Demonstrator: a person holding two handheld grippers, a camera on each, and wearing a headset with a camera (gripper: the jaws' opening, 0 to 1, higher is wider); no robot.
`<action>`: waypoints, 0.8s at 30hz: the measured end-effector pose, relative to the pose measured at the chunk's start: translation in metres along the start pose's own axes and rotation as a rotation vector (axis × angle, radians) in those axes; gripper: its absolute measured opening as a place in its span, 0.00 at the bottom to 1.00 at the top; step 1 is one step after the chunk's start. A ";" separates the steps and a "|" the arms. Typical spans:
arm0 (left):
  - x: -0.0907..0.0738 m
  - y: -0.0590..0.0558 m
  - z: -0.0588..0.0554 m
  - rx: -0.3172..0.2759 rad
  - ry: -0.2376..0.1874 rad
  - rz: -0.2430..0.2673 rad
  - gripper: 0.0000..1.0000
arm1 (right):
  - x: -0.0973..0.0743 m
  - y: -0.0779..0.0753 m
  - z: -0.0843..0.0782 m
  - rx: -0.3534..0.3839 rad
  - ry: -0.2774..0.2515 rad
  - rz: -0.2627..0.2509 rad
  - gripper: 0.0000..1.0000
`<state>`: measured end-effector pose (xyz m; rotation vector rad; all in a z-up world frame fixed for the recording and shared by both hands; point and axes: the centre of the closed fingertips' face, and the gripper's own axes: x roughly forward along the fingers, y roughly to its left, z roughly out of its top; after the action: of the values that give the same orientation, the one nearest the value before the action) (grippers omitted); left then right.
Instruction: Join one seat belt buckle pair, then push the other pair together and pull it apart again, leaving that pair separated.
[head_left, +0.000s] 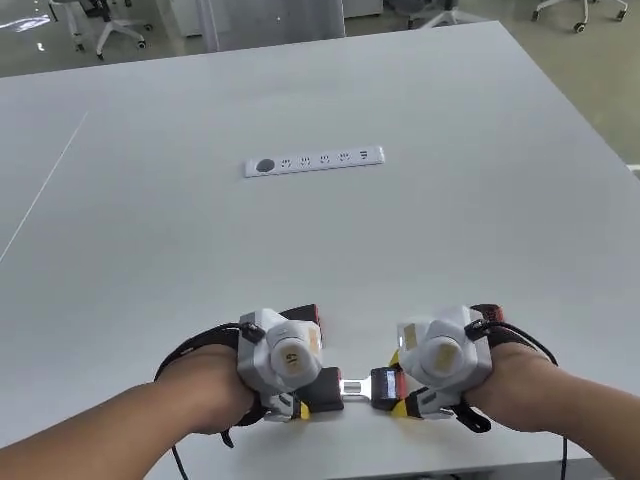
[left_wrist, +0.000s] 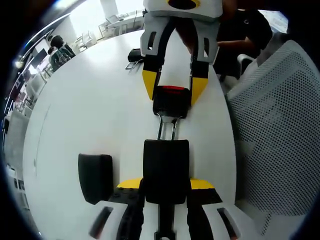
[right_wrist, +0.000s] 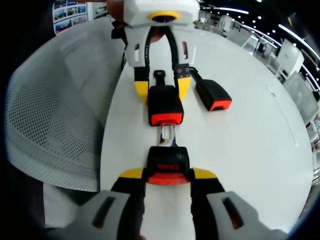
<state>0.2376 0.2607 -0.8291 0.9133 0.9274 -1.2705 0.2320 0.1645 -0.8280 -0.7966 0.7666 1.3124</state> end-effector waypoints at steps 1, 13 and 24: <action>0.000 0.000 0.000 -0.001 -0.001 0.000 0.33 | 0.000 0.000 0.001 -0.005 -0.001 -0.001 0.35; -0.001 0.000 0.001 0.003 -0.005 -0.002 0.33 | 0.007 0.001 0.011 -0.005 -0.041 0.005 0.34; 0.001 0.001 0.001 0.010 0.000 -0.028 0.33 | 0.010 -0.003 0.016 -0.015 -0.036 0.029 0.33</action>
<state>0.2385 0.2595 -0.8293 0.9110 0.9370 -1.3002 0.2370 0.1834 -0.8279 -0.7740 0.7427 1.3570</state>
